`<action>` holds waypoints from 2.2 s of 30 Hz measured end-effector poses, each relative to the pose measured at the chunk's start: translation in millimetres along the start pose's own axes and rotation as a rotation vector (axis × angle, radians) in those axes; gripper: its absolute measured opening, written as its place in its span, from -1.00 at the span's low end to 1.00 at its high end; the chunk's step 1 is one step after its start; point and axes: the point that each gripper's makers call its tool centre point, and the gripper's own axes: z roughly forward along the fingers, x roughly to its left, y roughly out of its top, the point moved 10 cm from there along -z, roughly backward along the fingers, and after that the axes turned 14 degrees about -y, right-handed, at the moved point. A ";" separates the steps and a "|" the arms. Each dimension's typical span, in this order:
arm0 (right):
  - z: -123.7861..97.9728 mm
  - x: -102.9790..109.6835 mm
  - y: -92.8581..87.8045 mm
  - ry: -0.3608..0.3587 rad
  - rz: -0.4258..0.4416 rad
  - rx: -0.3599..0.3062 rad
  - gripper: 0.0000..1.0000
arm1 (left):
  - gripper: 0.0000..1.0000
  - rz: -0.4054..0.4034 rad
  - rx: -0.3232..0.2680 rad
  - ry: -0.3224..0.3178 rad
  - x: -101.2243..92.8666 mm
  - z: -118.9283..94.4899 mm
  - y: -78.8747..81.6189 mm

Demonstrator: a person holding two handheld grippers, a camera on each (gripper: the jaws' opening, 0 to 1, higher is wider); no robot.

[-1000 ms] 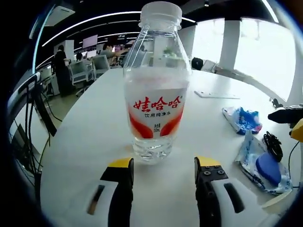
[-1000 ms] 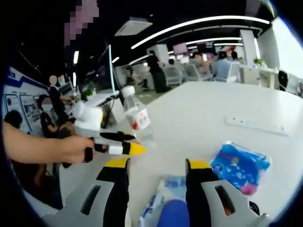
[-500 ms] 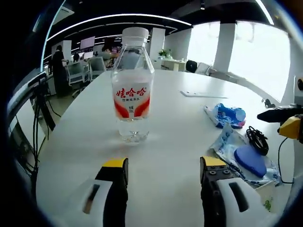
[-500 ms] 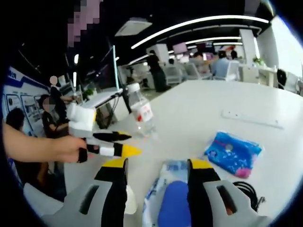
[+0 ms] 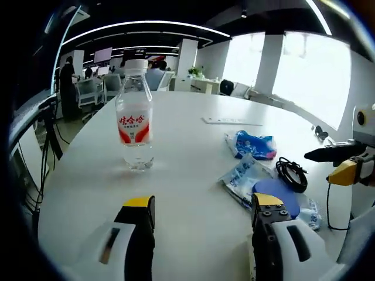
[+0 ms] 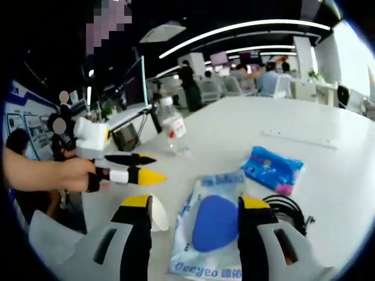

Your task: Arrange the tabletop items into an orderly group along one side of the table until the central work area is clear of visible clutter.

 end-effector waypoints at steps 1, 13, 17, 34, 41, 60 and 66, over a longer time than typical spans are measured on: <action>-3.4 -0.5 -1.7 -0.003 -0.002 0.000 0.16 | 0.37 0.003 0.000 -0.005 -3.3 -0.9 0.2; -44.4 -6.8 -20.0 -0.045 0.013 0.000 0.29 | 0.41 0.006 0.007 -0.043 -33.8 -12.4 -8.3; -52.7 -5.1 -21.0 -0.074 0.017 -0.004 0.29 | 0.42 0.010 0.007 -0.051 -43.3 -20.0 -9.7; -69.3 3.8 -21.8 -0.062 0.045 -0.017 0.29 | 0.45 0.036 0.063 -0.071 -70.9 -36.6 -27.5; -59.0 20.2 -24.2 -0.028 0.061 -0.010 0.29 | 0.46 0.026 0.064 -0.061 -80.7 -54.4 -36.3; -48.5 47.4 -20.6 0.036 0.083 0.006 0.25 | 0.49 -0.041 0.036 0.034 -92.0 -113.4 -60.0; -40.2 55.6 -21.9 0.049 0.132 0.018 0.21 | 0.51 -0.022 0.010 0.065 -93.5 -122.9 -51.1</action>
